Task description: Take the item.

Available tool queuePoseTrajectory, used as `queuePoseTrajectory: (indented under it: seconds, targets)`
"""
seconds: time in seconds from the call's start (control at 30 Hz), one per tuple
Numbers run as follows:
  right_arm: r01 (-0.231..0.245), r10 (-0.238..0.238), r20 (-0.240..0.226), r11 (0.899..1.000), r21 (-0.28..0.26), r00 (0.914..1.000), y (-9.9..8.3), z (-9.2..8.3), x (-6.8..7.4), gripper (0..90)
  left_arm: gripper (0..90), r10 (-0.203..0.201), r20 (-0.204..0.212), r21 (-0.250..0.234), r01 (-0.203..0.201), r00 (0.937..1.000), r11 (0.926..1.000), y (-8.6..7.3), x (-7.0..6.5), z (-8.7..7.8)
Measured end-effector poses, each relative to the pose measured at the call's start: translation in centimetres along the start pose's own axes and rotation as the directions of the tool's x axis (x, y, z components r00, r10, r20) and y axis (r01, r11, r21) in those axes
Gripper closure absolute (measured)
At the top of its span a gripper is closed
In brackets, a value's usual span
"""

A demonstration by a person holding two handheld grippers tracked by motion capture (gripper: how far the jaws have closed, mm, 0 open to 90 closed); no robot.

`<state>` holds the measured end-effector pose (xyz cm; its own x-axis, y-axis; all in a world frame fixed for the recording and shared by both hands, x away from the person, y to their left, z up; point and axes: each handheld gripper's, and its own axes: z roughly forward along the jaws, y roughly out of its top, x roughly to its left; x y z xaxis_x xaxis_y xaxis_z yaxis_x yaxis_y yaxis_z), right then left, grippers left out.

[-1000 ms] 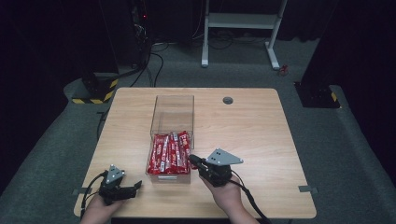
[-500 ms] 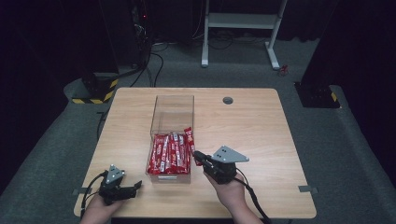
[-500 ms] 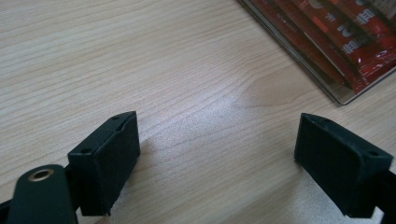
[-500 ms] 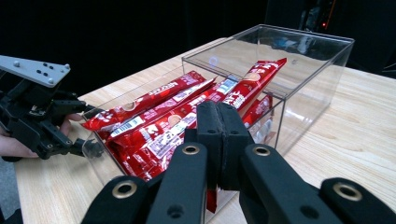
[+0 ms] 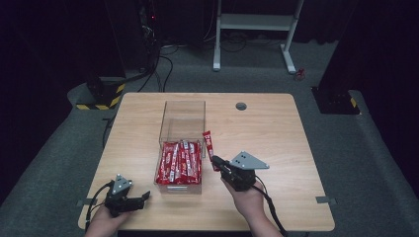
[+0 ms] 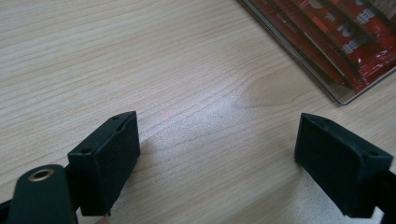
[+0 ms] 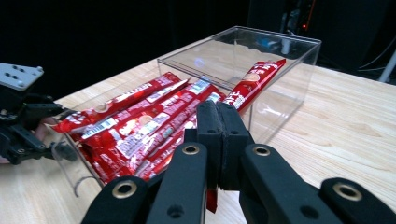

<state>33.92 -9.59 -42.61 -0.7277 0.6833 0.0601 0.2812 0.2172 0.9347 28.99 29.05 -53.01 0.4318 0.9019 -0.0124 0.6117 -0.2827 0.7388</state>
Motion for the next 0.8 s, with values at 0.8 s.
queuePoseTrajectory:
  seconds: [0.8]
  targets:
    - [-0.031, 0.027, 0.087, 0.999, 0.043, 0.9959, -1.5, 0.8, -2.3, 89.8, 14.5, 0.001, -0.001, 0.000, -0.001, 1.0000, 1.0000, 0.0, 0.0, 0.0]
